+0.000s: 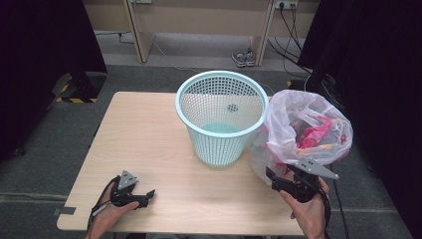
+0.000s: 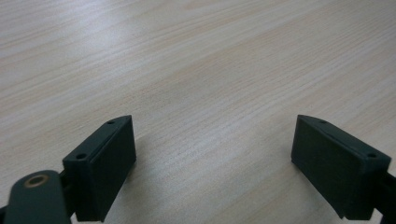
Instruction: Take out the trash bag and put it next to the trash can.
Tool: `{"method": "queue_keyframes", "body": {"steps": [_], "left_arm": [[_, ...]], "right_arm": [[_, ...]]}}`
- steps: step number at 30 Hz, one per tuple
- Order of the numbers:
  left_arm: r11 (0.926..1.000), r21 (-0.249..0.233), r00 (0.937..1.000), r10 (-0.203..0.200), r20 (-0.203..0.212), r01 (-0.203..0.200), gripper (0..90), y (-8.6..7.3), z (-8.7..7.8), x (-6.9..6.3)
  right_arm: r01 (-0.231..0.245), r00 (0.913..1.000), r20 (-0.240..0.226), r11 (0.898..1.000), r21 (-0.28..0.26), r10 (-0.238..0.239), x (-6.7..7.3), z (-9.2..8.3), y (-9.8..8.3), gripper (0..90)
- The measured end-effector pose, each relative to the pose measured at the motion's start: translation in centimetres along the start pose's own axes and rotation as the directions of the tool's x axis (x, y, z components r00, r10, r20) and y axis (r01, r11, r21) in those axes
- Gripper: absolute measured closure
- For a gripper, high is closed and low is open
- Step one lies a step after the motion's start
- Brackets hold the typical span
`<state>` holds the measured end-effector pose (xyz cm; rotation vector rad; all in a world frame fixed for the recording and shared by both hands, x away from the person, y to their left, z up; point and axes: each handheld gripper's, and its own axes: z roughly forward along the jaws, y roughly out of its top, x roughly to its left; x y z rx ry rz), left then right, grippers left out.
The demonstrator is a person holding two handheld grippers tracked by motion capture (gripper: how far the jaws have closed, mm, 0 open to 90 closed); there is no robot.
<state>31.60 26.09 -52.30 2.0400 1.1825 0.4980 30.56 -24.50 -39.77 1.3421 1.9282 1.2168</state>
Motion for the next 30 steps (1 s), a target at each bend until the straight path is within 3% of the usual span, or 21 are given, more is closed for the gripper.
{"method": "queue_keyframes", "body": {"steps": [5, 7, 8, 10, 17, 20, 30], "left_arm": [[1.0000, 0.000, 1.0000, 0.000, 0.000, 0.000, 12.9, 0.0, 0.0, 0.0], [1.0000, 0.000, 1.0000, 0.000, 0.000, 0.000, 12.9, 0.0, 0.0, 0.0], [1.0000, 0.000, 1.0000, 0.000, 0.001, 0.000, 12.9, 0.0, 0.0, 0.0], [1.0000, 0.000, 1.0000, 0.000, 0.001, 0.000, 12.9, 0.0, 0.0, 0.0], [1.0000, 0.000, 1.0000, 0.000, 0.000, 0.000, 12.9, 0.0, 0.0, 0.0], [1.0000, 0.000, 1.0000, 0.000, 0.001, 0.000, 12.9, 0.0, 0.0, 0.0], [1.0000, 0.000, 1.0000, -0.001, 0.001, 0.001, 12.9, 0.0, 0.0, 0.0]], "right_arm": [[0.022, 0.9998, 0.001, 1.000, -0.012, -0.022, 0.8, -1.0, 0.0, 22.0], [0.026, 0.9994, -0.021, 1.000, -0.017, -0.026, 1.1, -1.4, 0.0, 22.0], [0.013, 0.9978, -0.064, 1.000, -0.024, -0.015, 1.5, -1.6, -0.3, 22.1], [0.026, 0.9969, -0.073, 1.000, -0.016, -0.027, 2.1, -1.6, -0.8, 22.0], [0.072, 0.9921, -0.103, 0.997, 0.006, -0.071, 4.1, -0.1, -3.0, 21.7], [0.116, 0.9875, -0.113, 0.992, 0.052, -0.110, 4.8, 1.0, -4.2, 20.4], [0.200, 0.9742, -0.135, 0.969, 0.144, -0.181, 5.9, 4.2, -7.3, 20.0]]}}
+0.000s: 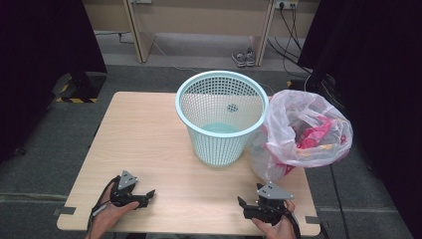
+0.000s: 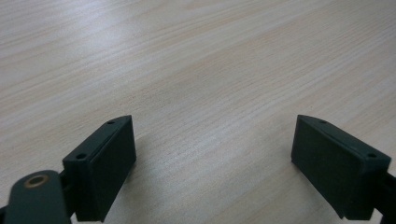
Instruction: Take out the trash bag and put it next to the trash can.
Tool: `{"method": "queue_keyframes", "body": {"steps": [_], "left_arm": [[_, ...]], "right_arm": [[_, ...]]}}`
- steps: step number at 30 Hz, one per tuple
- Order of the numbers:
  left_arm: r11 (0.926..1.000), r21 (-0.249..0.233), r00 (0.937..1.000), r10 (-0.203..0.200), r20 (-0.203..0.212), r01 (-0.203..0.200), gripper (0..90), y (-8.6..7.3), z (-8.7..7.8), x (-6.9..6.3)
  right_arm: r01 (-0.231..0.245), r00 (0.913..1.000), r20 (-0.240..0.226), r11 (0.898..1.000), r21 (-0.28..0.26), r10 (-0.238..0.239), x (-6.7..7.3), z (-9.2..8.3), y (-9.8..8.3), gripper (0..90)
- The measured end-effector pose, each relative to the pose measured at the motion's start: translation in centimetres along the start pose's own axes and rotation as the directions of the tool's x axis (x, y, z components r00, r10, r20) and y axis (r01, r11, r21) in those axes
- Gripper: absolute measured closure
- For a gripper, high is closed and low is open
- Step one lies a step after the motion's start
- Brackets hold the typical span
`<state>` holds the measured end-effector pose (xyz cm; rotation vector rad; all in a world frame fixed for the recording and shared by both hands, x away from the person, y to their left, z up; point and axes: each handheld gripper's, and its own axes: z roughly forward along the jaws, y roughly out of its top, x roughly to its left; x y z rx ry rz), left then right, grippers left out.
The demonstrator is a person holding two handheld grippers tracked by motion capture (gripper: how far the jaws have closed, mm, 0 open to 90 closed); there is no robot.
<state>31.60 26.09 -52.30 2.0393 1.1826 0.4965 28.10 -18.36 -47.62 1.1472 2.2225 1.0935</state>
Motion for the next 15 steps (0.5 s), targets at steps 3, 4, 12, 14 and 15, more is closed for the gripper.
{"method": "queue_keyframes", "body": {"steps": [3, 4, 12, 14, 15], "left_arm": [[1.0000, 0.000, 1.0000, 0.000, 0.000, 0.000, 12.9, 0.0, 0.0, 0.0], [1.0000, 0.000, 1.0000, 0.000, 0.000, 0.000, 12.9, 0.0, 0.0, 0.0], [1.0000, -0.001, 1.0000, 0.000, 0.001, 0.000, 13.0, 0.0, 0.0, 0.0], [1.0000, -0.001, 1.0000, 0.000, 0.001, 0.000, 12.9, -0.1, 0.0, 0.0], [1.0000, -0.001, 1.0000, 0.000, 0.001, 0.000, 12.9, -0.1, -0.1, 0.0]], "right_arm": [[0.008, 0.9998, -0.018, 1.000, 0.022, -0.007, 0.3, 0.8, -0.5, 19.7], [0.007, 0.9997, -0.023, 0.999, 0.032, -0.007, 0.5, 1.0, -0.6, 19.7], [0.026, 0.9974, -0.070, 0.995, 0.092, -0.019, 1.6, 2.5, -1.7, 19.3], [0.021, 0.9966, -0.081, 0.994, 0.105, -0.013, 1.8, 2.8, -2.0, 19.2], [0.018, 0.9962, -0.087, 0.993, 0.114, -0.008, 1.9, 2.9, -2.2, 19.1]]}}
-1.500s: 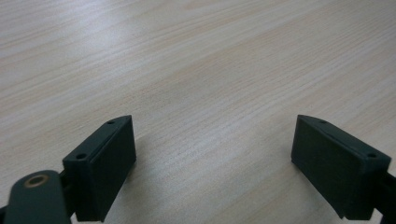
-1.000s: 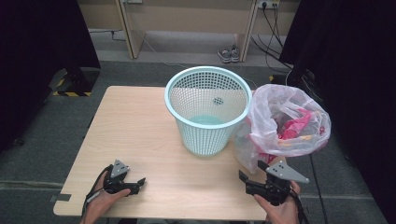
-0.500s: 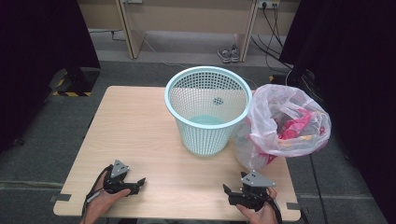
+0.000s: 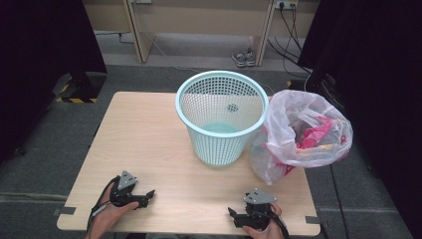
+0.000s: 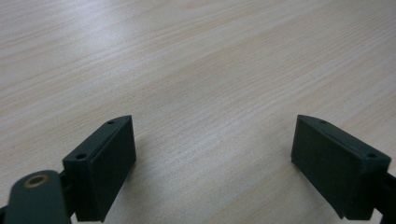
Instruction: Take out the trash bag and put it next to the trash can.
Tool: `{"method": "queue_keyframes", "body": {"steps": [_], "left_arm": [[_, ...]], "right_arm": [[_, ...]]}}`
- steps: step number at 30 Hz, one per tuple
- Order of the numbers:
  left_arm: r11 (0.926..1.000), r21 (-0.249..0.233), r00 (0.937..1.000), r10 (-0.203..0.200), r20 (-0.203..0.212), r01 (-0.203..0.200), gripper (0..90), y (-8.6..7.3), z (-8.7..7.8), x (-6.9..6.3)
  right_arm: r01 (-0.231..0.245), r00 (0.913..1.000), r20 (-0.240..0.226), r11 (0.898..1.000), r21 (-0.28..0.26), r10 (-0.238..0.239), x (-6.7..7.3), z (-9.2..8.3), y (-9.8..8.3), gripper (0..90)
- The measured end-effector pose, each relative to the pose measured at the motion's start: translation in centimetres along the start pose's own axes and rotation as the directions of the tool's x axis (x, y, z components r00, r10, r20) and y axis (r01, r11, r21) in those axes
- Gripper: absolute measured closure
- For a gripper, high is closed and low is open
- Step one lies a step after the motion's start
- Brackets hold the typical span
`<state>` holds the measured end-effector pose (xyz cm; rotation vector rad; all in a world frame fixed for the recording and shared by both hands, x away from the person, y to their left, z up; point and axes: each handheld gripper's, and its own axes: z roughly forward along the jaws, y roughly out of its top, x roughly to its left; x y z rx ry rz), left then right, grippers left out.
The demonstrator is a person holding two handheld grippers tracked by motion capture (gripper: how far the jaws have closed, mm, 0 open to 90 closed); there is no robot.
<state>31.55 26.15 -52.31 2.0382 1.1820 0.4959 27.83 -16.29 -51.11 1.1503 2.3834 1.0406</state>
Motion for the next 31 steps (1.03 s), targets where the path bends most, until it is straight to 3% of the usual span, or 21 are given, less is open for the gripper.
{"method": "queue_keyframes", "body": {"steps": [6, 16, 31], "left_arm": [[1.0000, 0.000, 1.0000, 0.000, 0.000, 0.000, 12.9, -0.03, -0.02, 0.01], [1.0000, 0.000, 1.0000, -0.001, -0.002, 0.001, 12.9, -0.06, -0.06, 0.04], [1.0000, 0.000, 1.0000, -0.001, -0.003, 0.001, 12.9, -0.08, -0.08, 0.04]], "right_arm": [[-0.013, 0.9999, -0.003, 1.000, -0.007, 0.013, 0.19, 0.22, -0.42, 16.7], [0.026, 0.9991, 0.032, 1.000, -0.006, -0.026, 0.80, 0.48, -0.69, 11.3], [0.027, 0.9991, 0.034, 1.000, -0.002, -0.027, 0.97, 0.60, -0.67, 8.7]]}}
